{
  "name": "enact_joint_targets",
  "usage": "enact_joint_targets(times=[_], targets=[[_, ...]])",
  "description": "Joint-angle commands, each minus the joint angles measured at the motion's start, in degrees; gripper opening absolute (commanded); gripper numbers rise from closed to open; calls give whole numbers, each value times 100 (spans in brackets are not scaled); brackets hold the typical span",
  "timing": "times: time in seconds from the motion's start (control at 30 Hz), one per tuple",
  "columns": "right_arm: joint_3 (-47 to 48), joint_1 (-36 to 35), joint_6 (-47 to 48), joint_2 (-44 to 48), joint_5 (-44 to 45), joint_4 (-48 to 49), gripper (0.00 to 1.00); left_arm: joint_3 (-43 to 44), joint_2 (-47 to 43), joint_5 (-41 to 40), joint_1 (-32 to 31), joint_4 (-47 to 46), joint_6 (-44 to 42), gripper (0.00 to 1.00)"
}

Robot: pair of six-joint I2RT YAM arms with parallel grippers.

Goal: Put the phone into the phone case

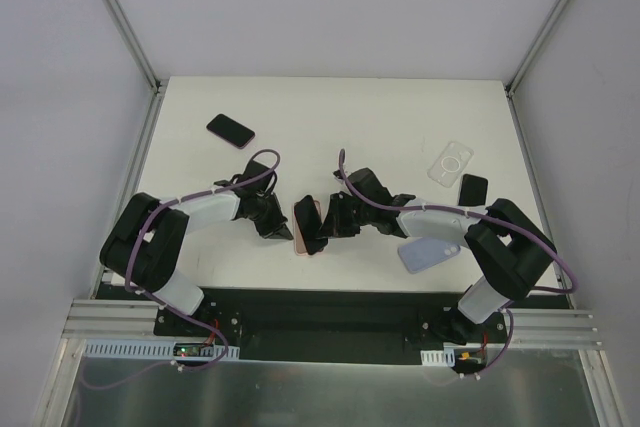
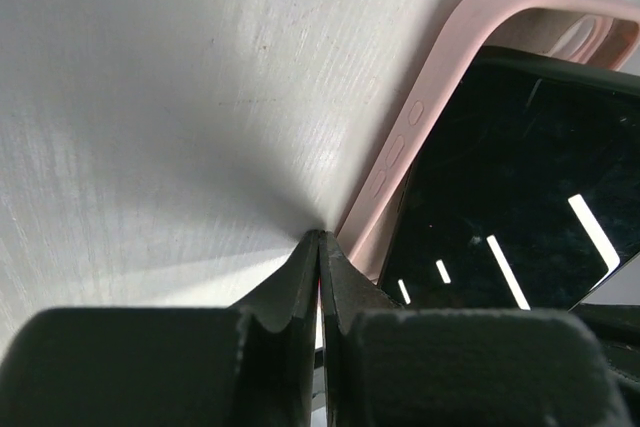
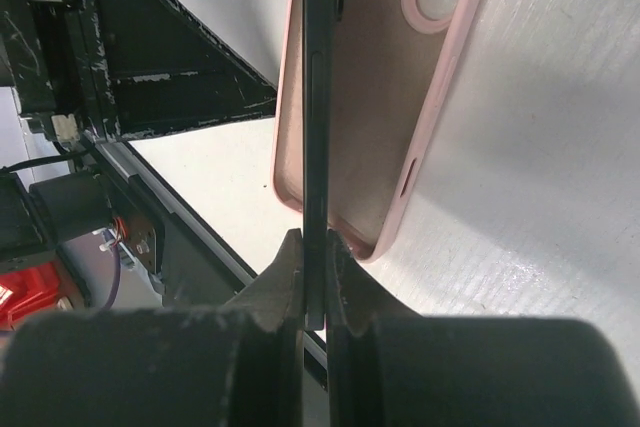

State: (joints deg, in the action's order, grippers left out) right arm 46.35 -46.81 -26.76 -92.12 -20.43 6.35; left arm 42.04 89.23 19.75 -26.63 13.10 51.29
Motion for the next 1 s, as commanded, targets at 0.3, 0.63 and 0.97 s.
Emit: enact_joint_targets(times=[0.3,0.63,0.97], targets=[[129,-21,-206,396,197,279,1,-205,-248,-15,-167,52,153,0],[94,-22,-224,282,311,297,2,-284,-371,20,-325,-45,312,0],[-134,-39,-488,106,118,692,1,-161,-213,20,-430,-106,373,0]])
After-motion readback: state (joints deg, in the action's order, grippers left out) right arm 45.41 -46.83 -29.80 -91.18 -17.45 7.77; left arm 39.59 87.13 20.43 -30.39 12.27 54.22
